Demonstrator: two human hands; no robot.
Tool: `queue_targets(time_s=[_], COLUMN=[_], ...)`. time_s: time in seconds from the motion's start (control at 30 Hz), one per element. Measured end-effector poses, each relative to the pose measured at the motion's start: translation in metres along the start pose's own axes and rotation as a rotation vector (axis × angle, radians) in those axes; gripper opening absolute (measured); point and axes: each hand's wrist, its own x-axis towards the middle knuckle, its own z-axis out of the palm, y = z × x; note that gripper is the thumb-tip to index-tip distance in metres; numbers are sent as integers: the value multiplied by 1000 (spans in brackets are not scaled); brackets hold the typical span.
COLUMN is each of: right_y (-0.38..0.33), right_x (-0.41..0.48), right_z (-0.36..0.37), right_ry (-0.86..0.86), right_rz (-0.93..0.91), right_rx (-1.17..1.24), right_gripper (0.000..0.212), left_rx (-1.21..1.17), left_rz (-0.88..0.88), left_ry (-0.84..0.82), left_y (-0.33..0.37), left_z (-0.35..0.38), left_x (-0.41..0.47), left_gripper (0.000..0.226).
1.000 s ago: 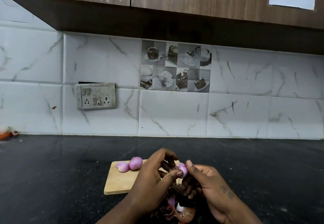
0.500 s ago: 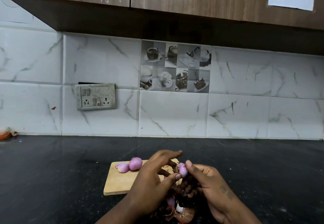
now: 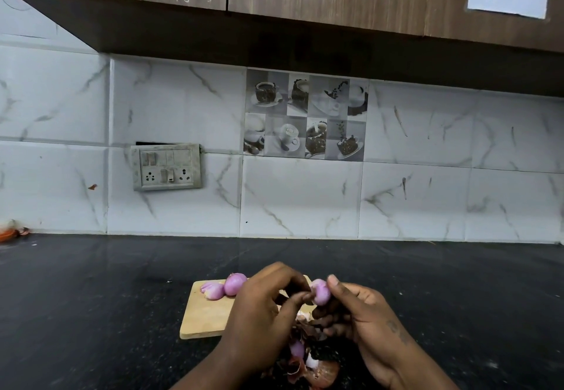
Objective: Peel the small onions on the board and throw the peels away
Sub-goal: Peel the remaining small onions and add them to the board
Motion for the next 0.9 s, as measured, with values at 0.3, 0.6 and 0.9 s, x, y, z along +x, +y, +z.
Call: queue_targets(time_s=[0.3,0.6,0.9], right_y=[0,1,6], right_x=[0,-2,1], right_z=[-3,-3,-5], right_ry=[16,-60,-60], right_rz=[-15,-56,-100], right_rx=[32,7,66], right_gripper=[31,22,28], left_rx=[176,353,233], left_rz=[-111,-24,-23], left_ry=[-44,-178,-240], left_y=[4,4,6], left_z=[-2,6,3], left_x=[-4,-7,-5], left_gripper=[46,15,20])
